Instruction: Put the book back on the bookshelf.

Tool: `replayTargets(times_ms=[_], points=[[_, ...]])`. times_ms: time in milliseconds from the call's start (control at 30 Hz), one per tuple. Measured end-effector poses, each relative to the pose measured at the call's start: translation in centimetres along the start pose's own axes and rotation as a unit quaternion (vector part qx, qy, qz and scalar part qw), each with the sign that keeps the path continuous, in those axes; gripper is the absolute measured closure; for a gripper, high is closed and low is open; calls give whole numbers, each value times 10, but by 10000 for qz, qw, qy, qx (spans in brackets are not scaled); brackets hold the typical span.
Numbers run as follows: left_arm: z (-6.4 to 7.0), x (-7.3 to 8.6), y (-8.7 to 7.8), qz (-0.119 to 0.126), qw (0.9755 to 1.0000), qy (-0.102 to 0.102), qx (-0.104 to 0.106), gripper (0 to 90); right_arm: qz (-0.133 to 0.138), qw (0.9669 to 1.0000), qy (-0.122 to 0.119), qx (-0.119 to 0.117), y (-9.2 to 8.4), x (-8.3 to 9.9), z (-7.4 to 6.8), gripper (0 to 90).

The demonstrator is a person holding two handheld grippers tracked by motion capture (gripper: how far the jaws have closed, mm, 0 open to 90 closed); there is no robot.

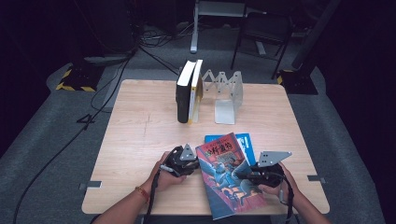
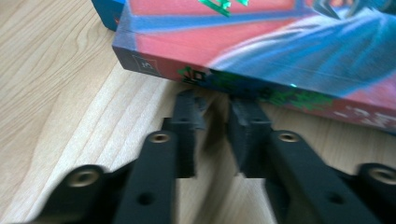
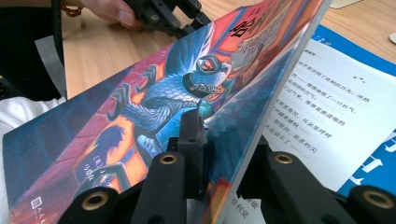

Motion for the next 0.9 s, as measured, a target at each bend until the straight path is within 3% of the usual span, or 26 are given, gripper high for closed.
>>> replayTargets(times_ms=[200,367,567,700,900], points=[[-12,-2,4,42,9996,-285,-35,766,24,9999,30,-146,-1,0,3,758],[-19,-4,5,155,9992,-364,-27,752,1,9999,-124,-104,-1,-6,3,758],[-24,-15,1,327,9990,-239,-170,781,131,9998,-163,-13,-5,-8,5,758],[-28,-26,-10,554,9977,-161,-362,869,308,9980,-506,218,-9,-15,3,762],[-35,-40,-20,780,9958,-160,-463,893,587,9955,-653,347,-13,-21,7,765]])
Point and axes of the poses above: each handheld gripper's, and its own axes: y roughly forward along the jaws, x roughly out of its underside, z roughly to its right, the point moved 3 cm from there along y, roughly forward along the jaws, and after that the axes turned 8 degrees about y, right-handed, at the moved point
